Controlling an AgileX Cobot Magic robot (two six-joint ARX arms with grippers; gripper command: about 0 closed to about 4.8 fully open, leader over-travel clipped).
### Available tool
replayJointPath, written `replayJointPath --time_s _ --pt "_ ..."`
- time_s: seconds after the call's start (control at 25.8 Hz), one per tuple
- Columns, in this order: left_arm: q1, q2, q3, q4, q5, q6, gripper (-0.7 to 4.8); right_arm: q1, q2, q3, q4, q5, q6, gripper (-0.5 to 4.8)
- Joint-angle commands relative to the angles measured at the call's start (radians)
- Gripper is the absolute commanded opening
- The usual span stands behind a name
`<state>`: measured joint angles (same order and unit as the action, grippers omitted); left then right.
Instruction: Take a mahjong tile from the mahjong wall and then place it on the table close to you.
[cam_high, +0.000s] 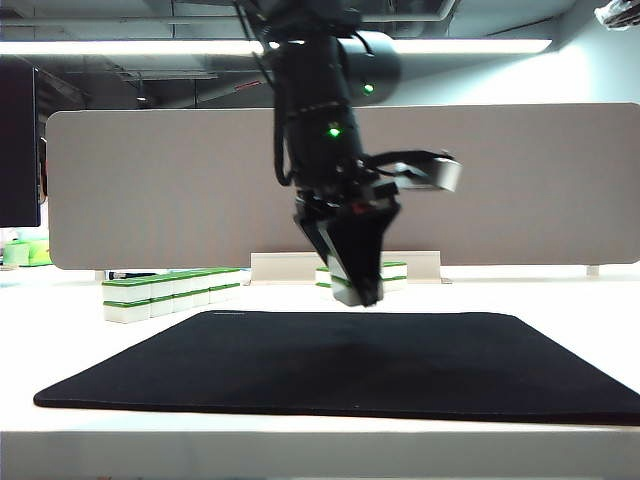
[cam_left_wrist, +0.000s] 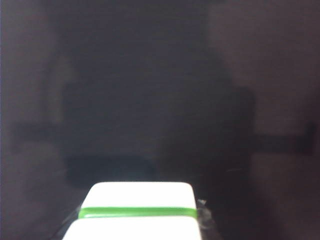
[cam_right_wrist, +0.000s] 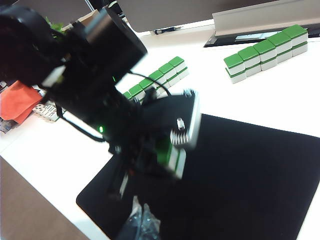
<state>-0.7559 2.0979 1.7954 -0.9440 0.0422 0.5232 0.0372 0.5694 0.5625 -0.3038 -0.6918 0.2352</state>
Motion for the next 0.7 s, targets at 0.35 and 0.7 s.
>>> replayJointPath --time_s 0.35,0.7 --pt "-0.079 0.059 0.003 -0.018 0.114 0.186 1.16 0.001 -0.001 0.006 0.008 0.001 -0.003 -0.01" --pt "-0.076 0.094 0.003 0.036 0.022 0.251 1.15 0.000 -0.001 0.006 0.008 0.001 -0.003 -0.01"
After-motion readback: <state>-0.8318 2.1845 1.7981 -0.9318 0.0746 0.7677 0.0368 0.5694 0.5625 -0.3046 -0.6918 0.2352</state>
